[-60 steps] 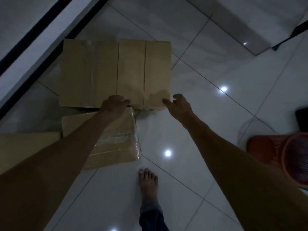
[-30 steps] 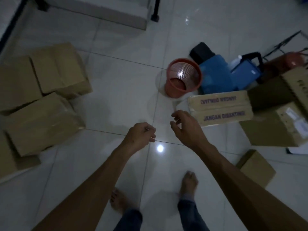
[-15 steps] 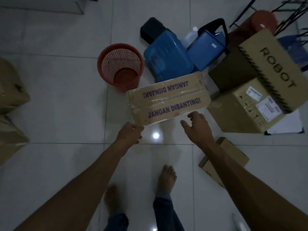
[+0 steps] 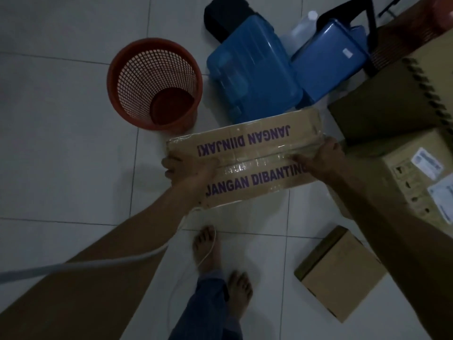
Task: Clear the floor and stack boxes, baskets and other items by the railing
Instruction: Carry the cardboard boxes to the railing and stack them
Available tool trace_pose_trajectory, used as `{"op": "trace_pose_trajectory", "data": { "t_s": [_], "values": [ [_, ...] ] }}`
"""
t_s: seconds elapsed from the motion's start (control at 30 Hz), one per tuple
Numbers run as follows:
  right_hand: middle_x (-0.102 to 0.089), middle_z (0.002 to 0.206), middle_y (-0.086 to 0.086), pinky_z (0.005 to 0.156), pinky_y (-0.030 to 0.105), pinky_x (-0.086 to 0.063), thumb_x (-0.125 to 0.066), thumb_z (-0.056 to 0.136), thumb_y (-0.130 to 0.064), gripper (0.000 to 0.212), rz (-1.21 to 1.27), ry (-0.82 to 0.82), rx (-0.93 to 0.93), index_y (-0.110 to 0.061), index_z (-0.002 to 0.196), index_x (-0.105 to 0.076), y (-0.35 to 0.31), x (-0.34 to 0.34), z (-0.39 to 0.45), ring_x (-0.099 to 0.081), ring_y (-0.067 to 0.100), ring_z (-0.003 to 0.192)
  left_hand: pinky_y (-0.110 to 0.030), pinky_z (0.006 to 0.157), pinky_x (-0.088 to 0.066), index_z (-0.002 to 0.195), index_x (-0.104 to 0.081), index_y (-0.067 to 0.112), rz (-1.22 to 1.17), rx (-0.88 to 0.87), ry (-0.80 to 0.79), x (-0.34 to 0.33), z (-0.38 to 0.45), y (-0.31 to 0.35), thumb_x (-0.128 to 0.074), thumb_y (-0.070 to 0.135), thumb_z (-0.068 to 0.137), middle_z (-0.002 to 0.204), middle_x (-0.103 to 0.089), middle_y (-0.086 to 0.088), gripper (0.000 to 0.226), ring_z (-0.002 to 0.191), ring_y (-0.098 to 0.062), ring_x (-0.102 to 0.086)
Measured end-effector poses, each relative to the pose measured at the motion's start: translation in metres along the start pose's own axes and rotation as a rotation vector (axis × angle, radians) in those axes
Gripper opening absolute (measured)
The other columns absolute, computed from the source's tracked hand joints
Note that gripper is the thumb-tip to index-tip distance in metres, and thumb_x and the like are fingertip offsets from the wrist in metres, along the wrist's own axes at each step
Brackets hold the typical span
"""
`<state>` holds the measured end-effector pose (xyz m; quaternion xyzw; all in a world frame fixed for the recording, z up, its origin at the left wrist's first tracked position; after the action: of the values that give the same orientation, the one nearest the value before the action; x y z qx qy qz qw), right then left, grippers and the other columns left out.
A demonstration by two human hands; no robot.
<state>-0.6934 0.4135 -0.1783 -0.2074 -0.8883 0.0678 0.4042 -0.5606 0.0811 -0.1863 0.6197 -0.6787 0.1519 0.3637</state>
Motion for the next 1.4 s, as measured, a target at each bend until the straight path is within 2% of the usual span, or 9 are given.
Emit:
{"op": "trace_pose_trajectory", "data": {
  "t_s": [0.13,0.3,0.53,0.77,0.9,1.03,1.13,1.27,1.4],
  "values": [
    [-0.033,0.147,0.013,0.100,0.055,-0.047,-0.078,0.058,-0.075,0.119,0.120,-0.011,-0.158,-0.021,0.149,-0.022,0.009,-0.006,0.015,-0.044,0.035,0.129,-0.052,0.112,-0.031,0.156,0.007,0.003,-0.017,0.043,-0.051,-0.003,0.023,-0.001,-0.083,0.061,0.065,0.156,-0.016,-0.017,0.141,0.142,-0.037,-0.027],
    [-0.060,0.122,0.013,0.084,0.053,-0.057,-0.065,0.039,-0.097,0.123,0.297,-0.054,-0.250,-0.019,0.133,-0.047,0.013,-0.008,0.011,-0.065,0.031,0.100,-0.049,0.111,-0.033,0.151,-0.014,0.008,-0.048,0.117,-0.030,0.016,0.037,-0.010,-0.080,0.069,0.062,0.149,-0.030,-0.014,0.126,0.138,-0.034,-0.034],
    [-0.043,0.142,0.014,0.092,0.064,-0.049,-0.060,0.048,-0.098,0.113,0.326,-0.007,-0.249,-0.036,0.137,-0.029,-0.010,0.021,-0.047,-0.054,0.040,0.118,-0.050,0.113,-0.035,0.151,-0.015,0.013,-0.006,0.081,-0.075,0.076,0.017,-0.029,-0.076,0.070,0.067,0.151,-0.029,-0.015,0.119,0.138,-0.036,-0.034],
    [-0.047,0.141,0.017,0.095,0.052,-0.046,-0.063,0.080,-0.072,0.098,0.459,-0.036,-0.171,-0.022,0.151,-0.017,-0.067,0.059,-0.136,-0.055,0.037,0.117,-0.051,0.108,-0.044,0.157,-0.017,0.017,-0.104,0.021,-0.120,0.176,-0.059,-0.059,-0.066,0.084,0.054,0.152,-0.021,-0.009,0.132,0.137,-0.033,-0.035],
    [-0.043,0.145,0.017,0.103,0.061,-0.043,-0.043,0.067,-0.097,0.119,0.375,-0.063,-0.082,-0.023,0.154,-0.012,-0.108,0.087,-0.215,-0.050,0.039,0.125,-0.050,0.103,-0.049,0.157,-0.004,0.012,-0.285,0.107,-0.034,0.256,-0.122,-0.103,-0.062,0.091,0.052,0.154,-0.031,-0.015,0.143,0.133,-0.033,-0.045],
    [-0.041,0.151,0.015,0.102,0.065,-0.041,-0.041,0.056,-0.104,0.131,0.392,-0.140,-0.028,-0.023,0.157,-0.018,-0.150,0.111,-0.301,-0.047,0.041,0.130,-0.049,0.106,-0.047,0.158,-0.019,0.010,-0.321,0.072,0.011,0.338,-0.190,-0.147,-0.050,0.090,0.070,0.159,-0.026,-0.012,0.123,0.136,-0.033,-0.044],
    [-0.050,0.143,0.011,0.100,0.069,-0.040,-0.036,0.054,-0.106,0.121,0.325,-0.213,0.117,-0.030,0.148,-0.035,-0.194,0.123,-0.360,-0.053,0.037,0.123,-0.045,0.099,-0.051,0.157,-0.022,0.012,-0.398,0.106,0.037,0.395,-0.234,-0.190,-0.053,0.097,0.058,0.156,-0.033,-0.011,0.134,0.131,-0.031,-0.049],
    [-0.047,0.140,0.015,0.095,0.065,-0.045,-0.035,0.053,-0.105,0.126,0.194,-0.251,0.189,-0.024,0.149,-0.029,-0.248,0.118,-0.436,-0.052,0.040,0.120,-0.044,0.099,-0.052,0.146,-0.046,0.021,-0.465,0.063,0.091,0.466,-0.284,-0.252,-0.062,0.097,0.045,0.140,-0.054,-0.006,0.127,0.124,-0.028,-0.056],
    [-0.052,0.137,0.012,0.091,0.061,-0.048,-0.046,0.056,-0.101,0.116,0.141,-0.334,0.339,-0.033,0.148,-0.031,-0.303,0.085,-0.499,-0.057,0.037,0.114,-0.044,0.102,-0.050,0.148,-0.038,0.009,-0.586,0.105,0.179,0.521,-0.316,-0.330,-0.076,0.079,0.046,0.145,-0.049,-0.012,0.129,0.128,-0.030,-0.052]
  ]
}}
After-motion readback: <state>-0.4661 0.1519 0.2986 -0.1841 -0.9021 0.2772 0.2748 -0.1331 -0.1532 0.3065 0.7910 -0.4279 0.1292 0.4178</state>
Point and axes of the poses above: each hand's wrist, its own z-axis towards the middle knuckle, its own x-axis out of the back of the hand, y = z × x, the point moved 8 cm from there along z, towards the middle knuckle
